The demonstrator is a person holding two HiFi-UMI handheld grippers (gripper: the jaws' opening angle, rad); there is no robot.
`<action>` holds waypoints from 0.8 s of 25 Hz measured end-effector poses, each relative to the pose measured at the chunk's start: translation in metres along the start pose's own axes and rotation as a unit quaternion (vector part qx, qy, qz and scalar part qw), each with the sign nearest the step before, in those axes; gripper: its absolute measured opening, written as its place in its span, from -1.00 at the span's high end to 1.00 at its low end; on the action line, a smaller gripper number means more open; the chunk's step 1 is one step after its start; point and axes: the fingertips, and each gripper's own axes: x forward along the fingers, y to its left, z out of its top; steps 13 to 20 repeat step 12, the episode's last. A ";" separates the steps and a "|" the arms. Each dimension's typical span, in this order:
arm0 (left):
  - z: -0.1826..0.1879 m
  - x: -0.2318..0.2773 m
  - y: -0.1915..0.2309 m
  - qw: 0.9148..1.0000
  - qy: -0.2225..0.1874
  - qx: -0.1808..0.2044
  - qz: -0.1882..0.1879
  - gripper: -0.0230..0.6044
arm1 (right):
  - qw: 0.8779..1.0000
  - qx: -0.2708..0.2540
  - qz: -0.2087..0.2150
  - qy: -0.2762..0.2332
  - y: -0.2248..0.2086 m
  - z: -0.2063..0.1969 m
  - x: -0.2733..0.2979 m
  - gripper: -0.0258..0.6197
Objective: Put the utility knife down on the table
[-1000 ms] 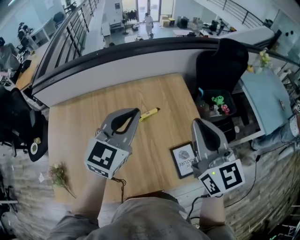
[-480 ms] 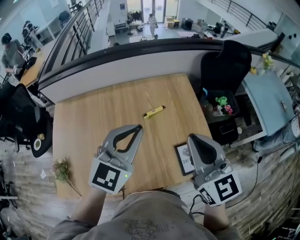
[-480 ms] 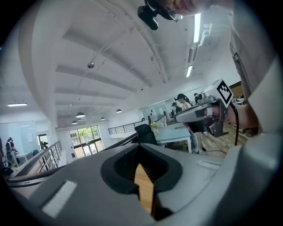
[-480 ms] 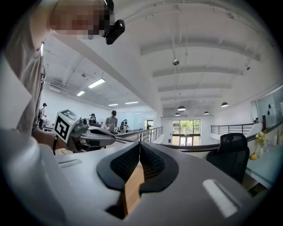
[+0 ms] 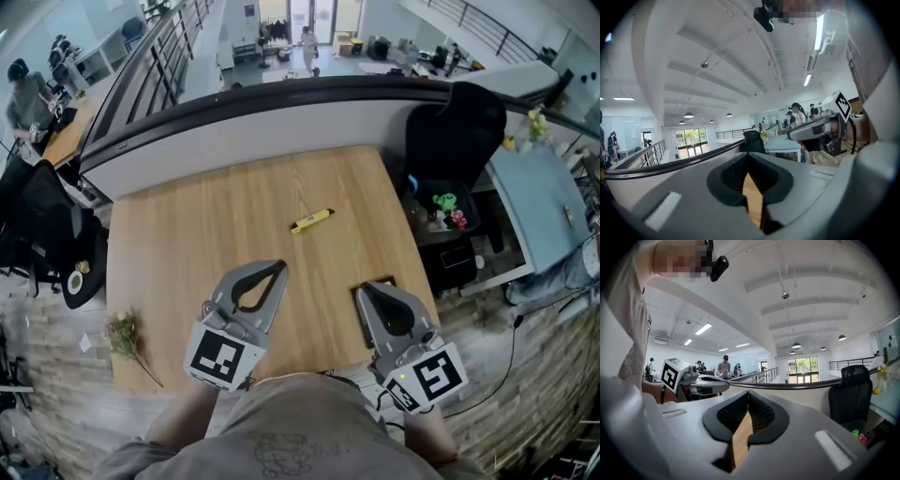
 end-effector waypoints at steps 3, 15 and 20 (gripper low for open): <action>0.002 0.001 -0.002 1.000 -0.001 0.007 -0.001 0.92 | 1.000 0.004 -0.011 -0.009 -0.005 0.003 -0.004 0.89; -0.002 0.007 -0.005 1.000 0.003 0.004 0.002 0.92 | 1.000 0.002 -0.025 -0.010 -0.017 0.002 -0.008 0.89; -0.002 0.007 -0.005 1.000 0.003 0.004 0.002 0.92 | 1.000 0.002 -0.025 -0.010 -0.017 0.002 -0.008 0.89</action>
